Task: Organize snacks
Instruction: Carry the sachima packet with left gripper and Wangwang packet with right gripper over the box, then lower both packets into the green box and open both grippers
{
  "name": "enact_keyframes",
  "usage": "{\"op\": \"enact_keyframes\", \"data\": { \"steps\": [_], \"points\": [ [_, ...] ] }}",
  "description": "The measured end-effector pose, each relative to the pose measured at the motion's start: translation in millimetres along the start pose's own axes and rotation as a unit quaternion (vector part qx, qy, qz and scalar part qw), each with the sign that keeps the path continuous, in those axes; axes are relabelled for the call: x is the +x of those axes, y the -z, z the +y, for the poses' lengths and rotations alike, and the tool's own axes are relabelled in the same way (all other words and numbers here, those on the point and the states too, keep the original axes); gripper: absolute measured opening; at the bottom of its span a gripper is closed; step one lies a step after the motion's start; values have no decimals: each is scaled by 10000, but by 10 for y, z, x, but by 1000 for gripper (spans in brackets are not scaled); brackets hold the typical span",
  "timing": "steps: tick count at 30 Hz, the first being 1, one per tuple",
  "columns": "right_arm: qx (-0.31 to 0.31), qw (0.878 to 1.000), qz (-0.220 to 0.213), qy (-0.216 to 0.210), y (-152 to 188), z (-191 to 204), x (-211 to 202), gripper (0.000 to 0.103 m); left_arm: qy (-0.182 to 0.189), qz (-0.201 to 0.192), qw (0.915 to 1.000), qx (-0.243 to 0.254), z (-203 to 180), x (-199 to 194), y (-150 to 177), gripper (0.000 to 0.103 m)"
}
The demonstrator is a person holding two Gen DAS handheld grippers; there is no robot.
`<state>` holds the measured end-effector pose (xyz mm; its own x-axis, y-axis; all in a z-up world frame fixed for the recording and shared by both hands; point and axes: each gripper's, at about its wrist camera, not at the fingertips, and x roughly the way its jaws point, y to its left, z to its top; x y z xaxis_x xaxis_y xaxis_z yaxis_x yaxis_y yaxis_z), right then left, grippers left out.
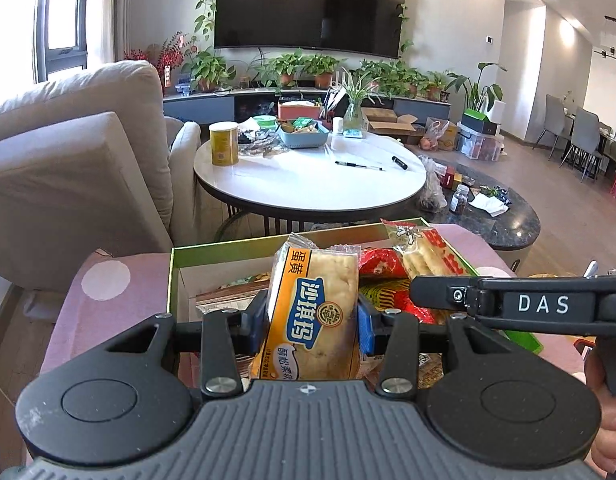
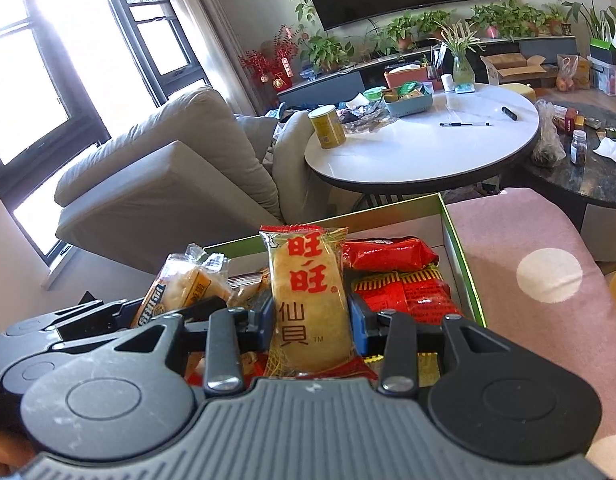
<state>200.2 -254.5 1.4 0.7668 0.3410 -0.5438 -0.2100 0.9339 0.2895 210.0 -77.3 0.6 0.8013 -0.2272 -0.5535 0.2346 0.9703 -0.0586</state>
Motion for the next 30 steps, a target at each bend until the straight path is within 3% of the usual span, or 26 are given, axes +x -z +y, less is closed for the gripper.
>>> {"op": "enact_keyframes", "data": {
  "steps": [9, 11, 13, 16, 30],
  "points": [
    [69, 9999, 46, 62, 25, -53, 131, 78, -105, 125, 9999, -55, -1, 198, 39, 41],
    [43, 9999, 29, 115, 41, -43, 159, 79, -240, 71, 9997, -68, 1, 214, 48, 50],
    [105, 9997, -21, 204, 54, -59, 166, 80, -401, 24, 9991, -125, 20, 209, 54, 66],
    [247, 9995, -76, 166, 54, -114, 143, 80, -407, 20, 9991, -118, 31, 193, 69, 74],
    [11, 9989, -391, 239, 81, 23, -103, 80, -605, -167, 9980, 54, -37, -109, 200, 90]
  ]
}}
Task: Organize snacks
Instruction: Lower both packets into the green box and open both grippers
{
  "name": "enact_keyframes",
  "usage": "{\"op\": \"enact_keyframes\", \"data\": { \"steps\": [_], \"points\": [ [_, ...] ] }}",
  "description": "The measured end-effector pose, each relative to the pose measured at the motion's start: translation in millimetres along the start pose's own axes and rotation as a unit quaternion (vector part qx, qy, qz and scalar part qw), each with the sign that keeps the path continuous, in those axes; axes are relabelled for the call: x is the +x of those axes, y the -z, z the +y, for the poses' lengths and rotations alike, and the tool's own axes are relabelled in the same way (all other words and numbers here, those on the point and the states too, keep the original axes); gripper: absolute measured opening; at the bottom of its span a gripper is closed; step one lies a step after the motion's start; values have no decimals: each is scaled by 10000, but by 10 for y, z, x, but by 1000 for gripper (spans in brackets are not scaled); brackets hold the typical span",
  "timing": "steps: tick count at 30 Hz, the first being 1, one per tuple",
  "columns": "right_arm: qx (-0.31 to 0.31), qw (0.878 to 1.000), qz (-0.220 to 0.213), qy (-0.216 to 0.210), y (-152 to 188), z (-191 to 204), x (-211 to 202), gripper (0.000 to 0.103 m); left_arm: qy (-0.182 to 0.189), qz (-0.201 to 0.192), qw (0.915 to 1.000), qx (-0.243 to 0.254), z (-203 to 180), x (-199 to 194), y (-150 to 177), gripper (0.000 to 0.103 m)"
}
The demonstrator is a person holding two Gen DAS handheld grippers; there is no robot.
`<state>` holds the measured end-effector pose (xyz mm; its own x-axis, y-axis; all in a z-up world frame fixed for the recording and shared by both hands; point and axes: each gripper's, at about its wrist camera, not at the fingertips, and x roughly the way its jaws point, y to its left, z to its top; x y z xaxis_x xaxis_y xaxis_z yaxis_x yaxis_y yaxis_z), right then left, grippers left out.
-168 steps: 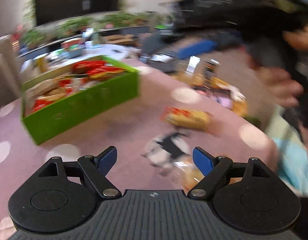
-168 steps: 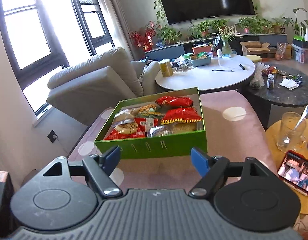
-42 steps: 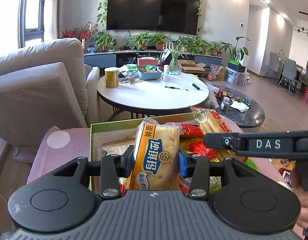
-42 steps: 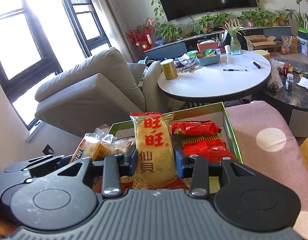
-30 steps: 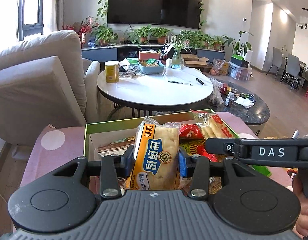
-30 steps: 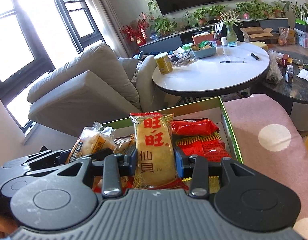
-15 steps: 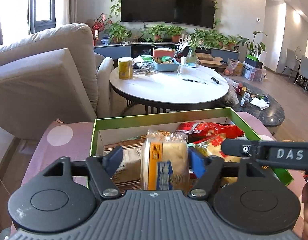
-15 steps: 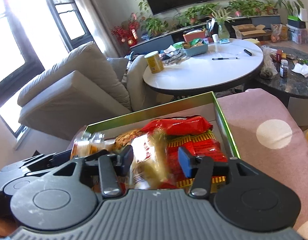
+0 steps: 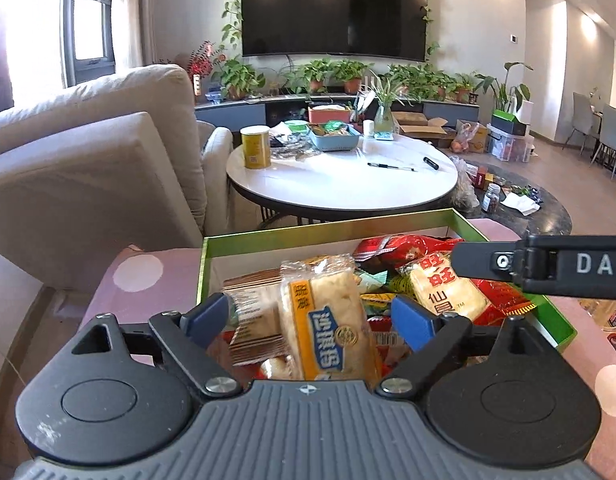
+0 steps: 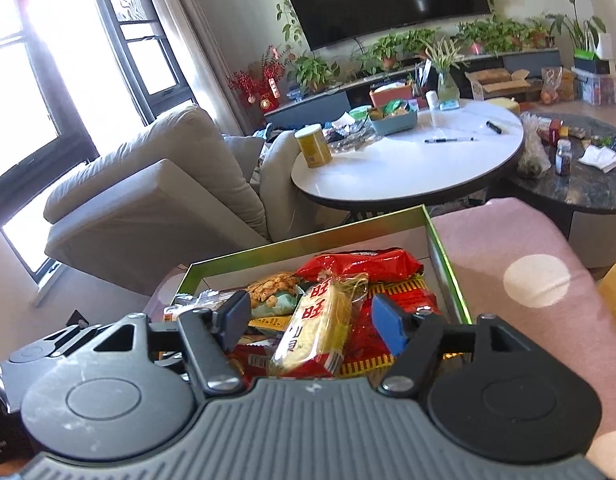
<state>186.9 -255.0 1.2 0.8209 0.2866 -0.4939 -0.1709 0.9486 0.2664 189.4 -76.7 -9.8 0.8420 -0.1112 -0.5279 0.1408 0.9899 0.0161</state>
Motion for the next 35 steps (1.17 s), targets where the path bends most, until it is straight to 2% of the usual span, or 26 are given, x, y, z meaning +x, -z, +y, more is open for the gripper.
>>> {"op": "enact_keyframes", "data": {
  "steps": [3, 7, 18, 28, 35],
  "points": [
    [-147, 9999, -62, 48, 27, 59, -87, 80, -112, -15, 9999, 29, 11, -106, 20, 98],
    [-260, 9995, -157, 33, 78, 130, -241, 80, -329, -146, 9994, 7, 37, -298, 61, 102],
    [-543, 9981, -261, 110, 341, 287, -682, 80, -517, -372, 9975, -302, 76, -792, 216, 102],
    [-512, 9979, -370, 155, 536, 354, -1005, 80, -535, -484, 9957, -573, 151, -1155, 401, 102],
    [-378, 9983, -423, 145, 608, 354, -1093, 80, -515, -584, 9956, -526, 132, -1340, 497, 102]
  ]
}}
